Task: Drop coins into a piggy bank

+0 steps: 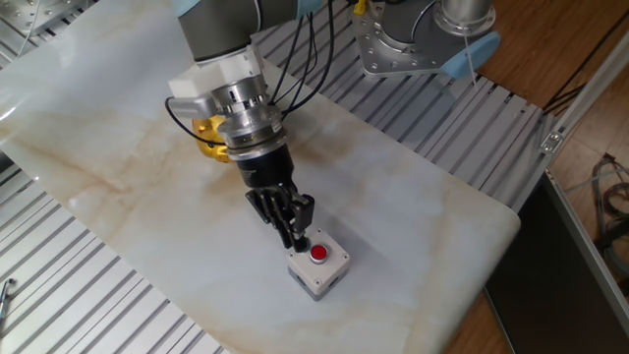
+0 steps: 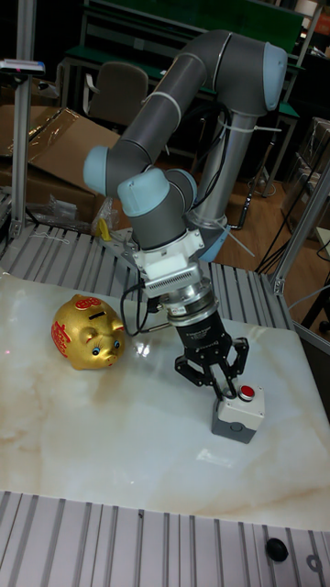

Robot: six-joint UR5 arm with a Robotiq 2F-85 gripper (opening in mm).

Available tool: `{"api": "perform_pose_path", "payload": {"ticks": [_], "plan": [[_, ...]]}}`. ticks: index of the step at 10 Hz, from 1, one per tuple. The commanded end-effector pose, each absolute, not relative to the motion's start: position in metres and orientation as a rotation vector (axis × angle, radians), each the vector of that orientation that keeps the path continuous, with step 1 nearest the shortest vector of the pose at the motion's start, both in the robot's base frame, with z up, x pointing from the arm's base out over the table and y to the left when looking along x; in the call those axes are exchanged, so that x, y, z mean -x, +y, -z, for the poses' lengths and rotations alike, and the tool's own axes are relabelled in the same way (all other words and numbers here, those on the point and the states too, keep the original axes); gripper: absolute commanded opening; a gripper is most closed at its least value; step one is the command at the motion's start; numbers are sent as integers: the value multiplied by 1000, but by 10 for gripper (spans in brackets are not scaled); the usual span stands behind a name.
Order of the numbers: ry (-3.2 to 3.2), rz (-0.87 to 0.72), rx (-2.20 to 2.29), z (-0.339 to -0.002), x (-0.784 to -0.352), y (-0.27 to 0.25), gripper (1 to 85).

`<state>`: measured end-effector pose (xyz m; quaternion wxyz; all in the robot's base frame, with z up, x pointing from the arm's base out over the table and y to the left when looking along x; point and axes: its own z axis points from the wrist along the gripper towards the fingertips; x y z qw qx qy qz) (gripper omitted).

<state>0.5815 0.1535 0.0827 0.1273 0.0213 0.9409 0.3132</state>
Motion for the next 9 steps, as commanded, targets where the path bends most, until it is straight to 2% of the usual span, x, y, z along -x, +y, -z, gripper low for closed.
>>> {"api": "perform_pose_path", "payload": {"ticks": [1,2,4,5,6,9], "plan": [[2727,-922,-80,-84,-585,153,193],[2735,-908,-92,-82,-584,151,123],[2745,-917,-94,-85,-582,143,93],[2772,-893,-101,-85,-578,137,33],[2781,-883,-124,-87,-579,138,10],[2801,-828,-188,-88,-588,147,10]]}}
